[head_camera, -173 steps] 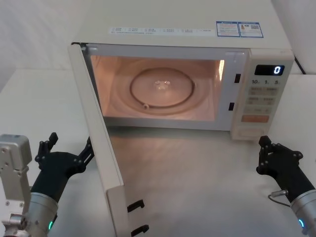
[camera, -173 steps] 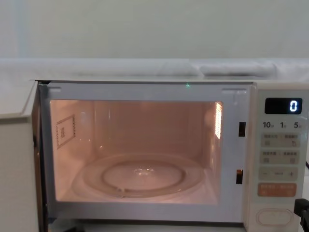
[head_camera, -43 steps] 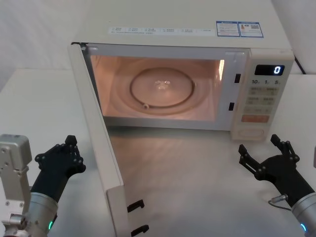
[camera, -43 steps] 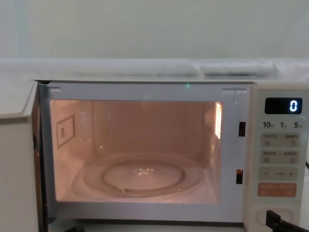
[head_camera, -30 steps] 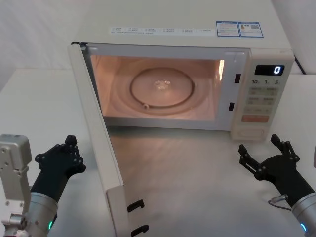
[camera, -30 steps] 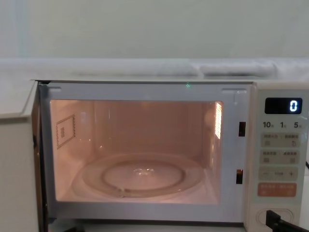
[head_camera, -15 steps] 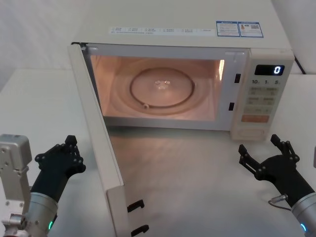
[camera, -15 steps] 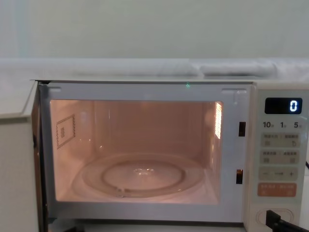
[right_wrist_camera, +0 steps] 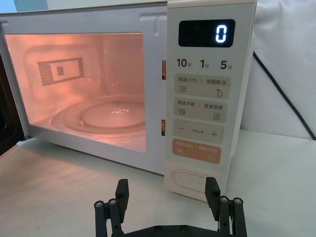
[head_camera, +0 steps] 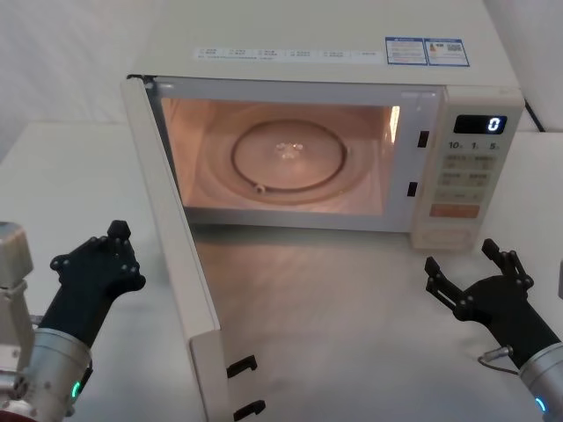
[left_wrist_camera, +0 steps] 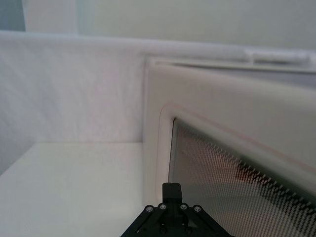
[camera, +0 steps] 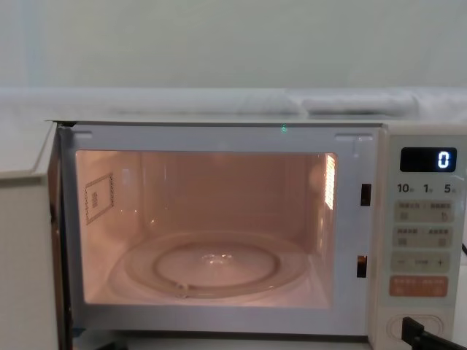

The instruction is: Press the button to open the microwave door with one hand; close the microwave door with the other hand.

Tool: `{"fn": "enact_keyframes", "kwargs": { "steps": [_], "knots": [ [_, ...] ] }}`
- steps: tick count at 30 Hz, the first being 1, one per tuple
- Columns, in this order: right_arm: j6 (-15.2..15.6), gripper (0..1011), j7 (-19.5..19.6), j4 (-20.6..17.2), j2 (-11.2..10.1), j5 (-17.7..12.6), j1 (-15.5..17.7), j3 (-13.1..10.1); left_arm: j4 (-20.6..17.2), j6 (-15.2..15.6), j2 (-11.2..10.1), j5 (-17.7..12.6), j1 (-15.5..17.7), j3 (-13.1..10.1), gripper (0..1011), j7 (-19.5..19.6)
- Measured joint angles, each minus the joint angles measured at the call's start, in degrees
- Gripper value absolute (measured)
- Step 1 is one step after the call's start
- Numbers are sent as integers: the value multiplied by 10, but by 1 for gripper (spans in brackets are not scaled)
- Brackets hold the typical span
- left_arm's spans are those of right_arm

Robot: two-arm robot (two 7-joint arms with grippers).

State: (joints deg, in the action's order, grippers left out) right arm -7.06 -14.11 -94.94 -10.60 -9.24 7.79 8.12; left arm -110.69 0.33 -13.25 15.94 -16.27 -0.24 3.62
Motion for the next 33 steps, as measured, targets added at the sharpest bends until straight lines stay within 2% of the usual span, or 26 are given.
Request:
{"fn": "enact_keyframes", "kwargs": {
  "steps": [11,20,21,27,31,33],
  "knots": [
    [0,1002,0,0,0,0,0,0,-64,10,-20,49,-18,48,0,59],
    [0,1002,0,0,0,0,0,0,-99,28,-69,109,-31,97,0,109],
    [0,1002,0,0,0,0,0,0,-99,28,-69,109,-31,97,0,109],
    [0,1002,0,0,0,0,0,0,-103,43,-102,144,-31,105,0,141],
    [0,1002,0,0,0,0,0,0,-100,46,-112,150,-28,98,0,149],
    [0,1002,0,0,0,0,0,0,-95,46,-120,152,-22,87,0,153]
  ]
}}
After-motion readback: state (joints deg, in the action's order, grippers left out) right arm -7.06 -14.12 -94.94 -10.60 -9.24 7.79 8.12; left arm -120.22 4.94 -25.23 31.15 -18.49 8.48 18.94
